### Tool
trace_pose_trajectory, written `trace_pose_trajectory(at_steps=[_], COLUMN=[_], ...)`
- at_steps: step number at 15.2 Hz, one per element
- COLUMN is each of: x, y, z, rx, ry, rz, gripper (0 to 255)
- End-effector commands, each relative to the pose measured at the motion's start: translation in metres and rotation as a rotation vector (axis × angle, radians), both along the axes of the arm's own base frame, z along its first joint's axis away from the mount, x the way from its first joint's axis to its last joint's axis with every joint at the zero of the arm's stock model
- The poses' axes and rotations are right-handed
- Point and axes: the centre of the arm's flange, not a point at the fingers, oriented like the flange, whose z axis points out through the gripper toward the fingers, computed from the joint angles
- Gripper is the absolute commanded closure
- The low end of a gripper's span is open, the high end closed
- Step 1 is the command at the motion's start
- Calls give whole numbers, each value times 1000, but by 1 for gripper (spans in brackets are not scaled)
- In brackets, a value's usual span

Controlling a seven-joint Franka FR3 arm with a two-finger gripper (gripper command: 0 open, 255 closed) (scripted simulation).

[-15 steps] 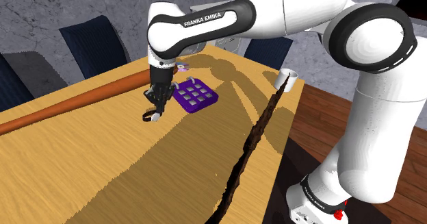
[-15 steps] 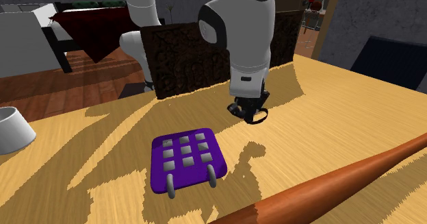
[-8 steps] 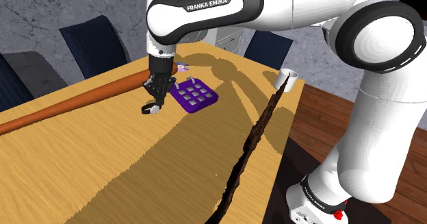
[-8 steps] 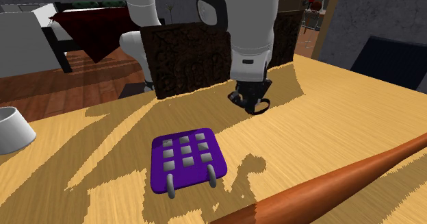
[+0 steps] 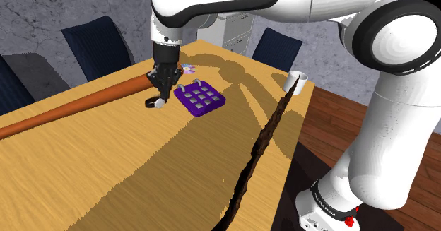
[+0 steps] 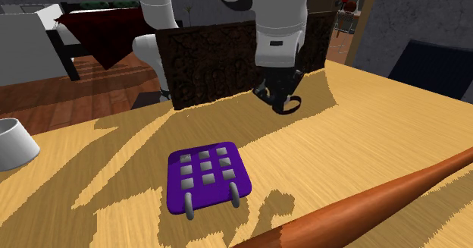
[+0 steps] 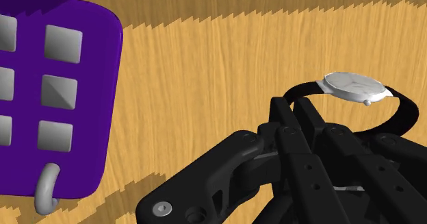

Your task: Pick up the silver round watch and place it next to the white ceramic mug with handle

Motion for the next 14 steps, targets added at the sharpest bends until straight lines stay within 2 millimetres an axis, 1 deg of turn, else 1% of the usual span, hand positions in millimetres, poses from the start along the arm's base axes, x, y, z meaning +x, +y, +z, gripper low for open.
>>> trace_pose_trajectory(at_steps=[1, 9, 10, 14], x=[0, 0, 0, 0], y=[1, 1, 1, -51], z=[11, 53, 54, 54], rx=[0, 0, 0, 0], ry=[0, 0, 0, 0], rz=[0, 0, 0, 0], gripper=[255, 255, 255, 255])
